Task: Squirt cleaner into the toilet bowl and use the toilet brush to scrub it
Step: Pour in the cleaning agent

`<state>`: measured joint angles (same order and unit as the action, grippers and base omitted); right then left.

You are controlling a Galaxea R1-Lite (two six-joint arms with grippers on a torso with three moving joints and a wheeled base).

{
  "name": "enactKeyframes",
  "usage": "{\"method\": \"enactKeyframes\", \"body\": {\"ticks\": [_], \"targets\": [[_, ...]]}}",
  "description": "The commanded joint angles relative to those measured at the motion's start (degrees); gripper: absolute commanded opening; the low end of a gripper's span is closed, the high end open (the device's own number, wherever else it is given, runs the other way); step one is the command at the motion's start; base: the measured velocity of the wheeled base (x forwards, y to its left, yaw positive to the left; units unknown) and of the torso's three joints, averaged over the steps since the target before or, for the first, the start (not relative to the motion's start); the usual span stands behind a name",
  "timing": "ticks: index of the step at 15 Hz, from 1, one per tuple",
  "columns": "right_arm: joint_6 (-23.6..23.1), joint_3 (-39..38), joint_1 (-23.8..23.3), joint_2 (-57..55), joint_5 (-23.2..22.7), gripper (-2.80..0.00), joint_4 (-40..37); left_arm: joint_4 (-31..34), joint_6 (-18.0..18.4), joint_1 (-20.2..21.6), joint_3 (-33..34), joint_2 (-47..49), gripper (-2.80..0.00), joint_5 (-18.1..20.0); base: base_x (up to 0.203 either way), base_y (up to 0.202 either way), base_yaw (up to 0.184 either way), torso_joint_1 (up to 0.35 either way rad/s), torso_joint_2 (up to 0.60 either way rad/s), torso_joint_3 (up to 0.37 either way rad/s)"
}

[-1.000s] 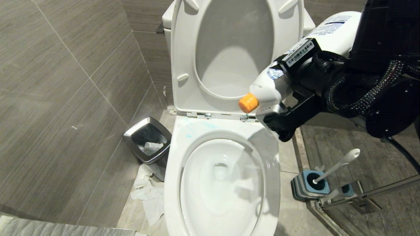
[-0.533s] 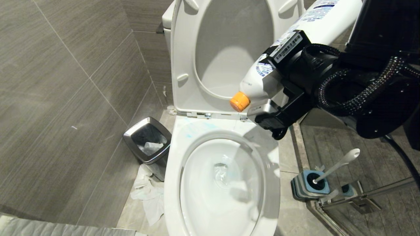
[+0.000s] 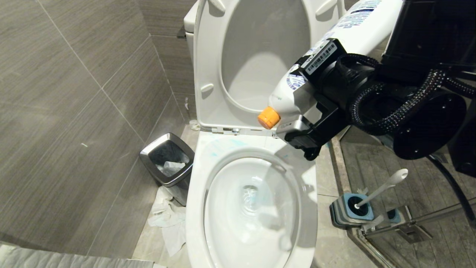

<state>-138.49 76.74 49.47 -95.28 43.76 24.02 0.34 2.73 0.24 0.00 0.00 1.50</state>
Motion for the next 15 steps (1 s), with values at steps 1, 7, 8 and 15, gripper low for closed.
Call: {"method": "enactKeyframes", "body": {"ticks": [1,7,8,15], "targets": [[-0.5,-0.01,0.01,-0.08,0.27,-2.8,0.15,0.01,0.0,0.03,0.09,0.09,-2.8,0.0,0.0,0.0,0.0,0.0,0.0,0.0],[1.82,-0.1,-0.07,-0.17,0.27,-2.8,0.15,0.01,0.08,0.03,0.09,0.09,-2.8,0.0,0.0,0.0,0.0,0.0,0.0,0.0],[1.9,-0.15,-0.07,-0.11,0.27,-2.8,0.15,0.01,0.08,0.03,0.09,0.09,-2.8,0.0,0.0,0.0,0.0,0.0,0.0,0.0],[8.64,-0.89,-0.25,0.45,0.56,-2.8,-0.27,0.01,0.0,0.03,0.09,0.09,-2.8,0.0,0.0,0.0,0.0,0.0,0.0,0.0]]}}
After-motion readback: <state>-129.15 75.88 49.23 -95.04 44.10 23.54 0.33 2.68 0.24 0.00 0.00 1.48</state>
